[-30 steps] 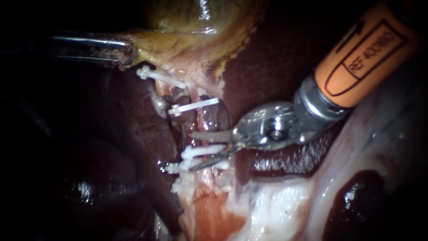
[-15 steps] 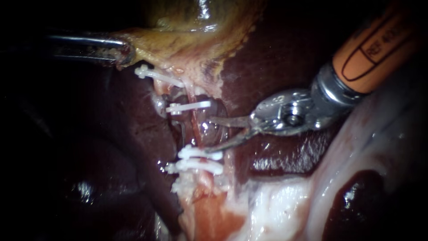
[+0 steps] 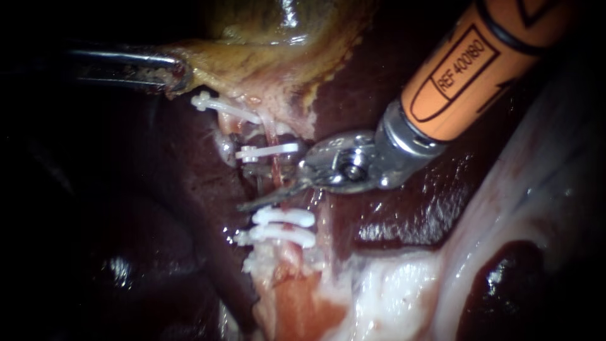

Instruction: Go to the cutting position right tube

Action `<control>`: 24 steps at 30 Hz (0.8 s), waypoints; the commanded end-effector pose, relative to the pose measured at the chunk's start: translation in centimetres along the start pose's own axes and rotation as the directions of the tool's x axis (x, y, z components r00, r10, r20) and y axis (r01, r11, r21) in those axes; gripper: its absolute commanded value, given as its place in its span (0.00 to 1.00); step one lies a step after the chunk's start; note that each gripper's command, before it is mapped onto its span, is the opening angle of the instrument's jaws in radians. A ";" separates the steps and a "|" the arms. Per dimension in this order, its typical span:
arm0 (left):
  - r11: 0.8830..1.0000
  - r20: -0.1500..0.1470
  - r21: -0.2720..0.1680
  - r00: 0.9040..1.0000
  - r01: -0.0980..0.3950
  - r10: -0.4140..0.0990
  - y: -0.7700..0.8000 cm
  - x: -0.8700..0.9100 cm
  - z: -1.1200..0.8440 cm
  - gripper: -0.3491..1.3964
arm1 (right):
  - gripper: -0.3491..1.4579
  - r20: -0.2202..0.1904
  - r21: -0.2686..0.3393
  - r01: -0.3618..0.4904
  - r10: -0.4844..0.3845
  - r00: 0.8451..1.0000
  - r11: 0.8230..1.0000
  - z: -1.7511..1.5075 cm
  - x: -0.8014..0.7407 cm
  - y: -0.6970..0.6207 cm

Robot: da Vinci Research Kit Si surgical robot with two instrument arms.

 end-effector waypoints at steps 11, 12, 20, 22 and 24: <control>1.000 0.000 0.000 1.000 0.000 0.000 0.00 0.00 0.00 0.00 | 0.98 -0.075 0.096 -0.016 0.023 0.997 0.995 0.00 0.05 -0.09; 1.000 0.000 0.000 1.000 0.000 0.000 0.00 0.00 0.00 0.00 | 0.98 -0.079 0.107 -0.014 0.023 0.997 0.994 0.00 0.06 -0.12; 1.000 0.000 0.000 1.000 0.000 0.000 -0.01 0.00 0.00 0.00 | 0.98 -0.130 0.236 -0.022 0.054 0.990 0.971 -0.05 0.26 -0.48; 1.000 0.000 0.000 1.000 0.000 0.000 -0.01 0.00 0.00 0.00 | 0.98 -0.139 0.261 -0.025 0.063 0.988 0.965 -0.07 0.33 -0.55; 1.000 0.000 0.000 1.000 0.000 0.000 -0.01 0.00 0.01 0.00 | 0.97 -0.147 0.288 -0.021 0.066 0.987 0.957 -0.10 0.40 -0.64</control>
